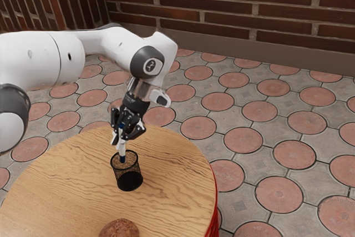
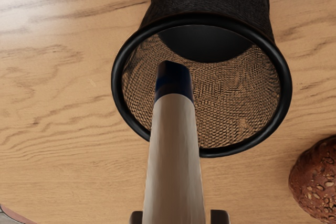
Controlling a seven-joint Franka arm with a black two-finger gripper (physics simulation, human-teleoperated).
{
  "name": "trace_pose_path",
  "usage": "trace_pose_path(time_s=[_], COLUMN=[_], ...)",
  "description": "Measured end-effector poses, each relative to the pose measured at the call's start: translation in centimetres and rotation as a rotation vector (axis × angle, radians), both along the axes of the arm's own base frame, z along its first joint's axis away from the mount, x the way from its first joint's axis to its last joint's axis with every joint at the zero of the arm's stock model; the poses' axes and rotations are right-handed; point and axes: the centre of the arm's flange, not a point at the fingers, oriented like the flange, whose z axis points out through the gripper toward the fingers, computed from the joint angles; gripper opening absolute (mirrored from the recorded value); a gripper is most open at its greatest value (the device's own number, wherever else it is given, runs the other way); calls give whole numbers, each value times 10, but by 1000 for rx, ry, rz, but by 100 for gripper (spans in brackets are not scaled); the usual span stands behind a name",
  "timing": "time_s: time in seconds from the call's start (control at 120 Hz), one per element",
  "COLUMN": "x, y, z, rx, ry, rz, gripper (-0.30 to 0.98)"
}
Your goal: Put the marker into the pen holder.
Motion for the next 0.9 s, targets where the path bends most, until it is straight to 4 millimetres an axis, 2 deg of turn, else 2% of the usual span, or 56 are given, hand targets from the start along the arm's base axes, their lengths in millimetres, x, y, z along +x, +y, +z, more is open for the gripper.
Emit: trace_pose_path(time_s=[0.117, 0.267, 0.317, 0.333, 0.367, 0.425, 0.475, 0.508, 0.558, 0.642, 0.717, 0.817, 0.85, 0.9], x=[4, 6, 10, 12, 17, -1, -30, -48, -63, -84, -91, -78, -75, -73], y=[4, 7, 11, 12, 18, 55, 97, 126, 172, 242, 271, 288, 281, 254], z=[-16, -16, -2, 9, 48, 162, 238, 270, 296, 306, 300, 258, 263, 278], rx=[-12, -33, -41, -44, -54, -80, -98, -103, -89, -49, -42, -59, -64, -69], ry=[7, -5, -37, -59, -134, -333, -474, -544, -615, -654, -635, -545, -551, -571], rz=[11, 24, 31, 32, 36, 84, 140, 181, 255, 378, 447, 496, 482, 426], gripper=[-3, 29, 38, 40, 44, 50, 54, 56, 59, 62, 64, 66, 66, 67])
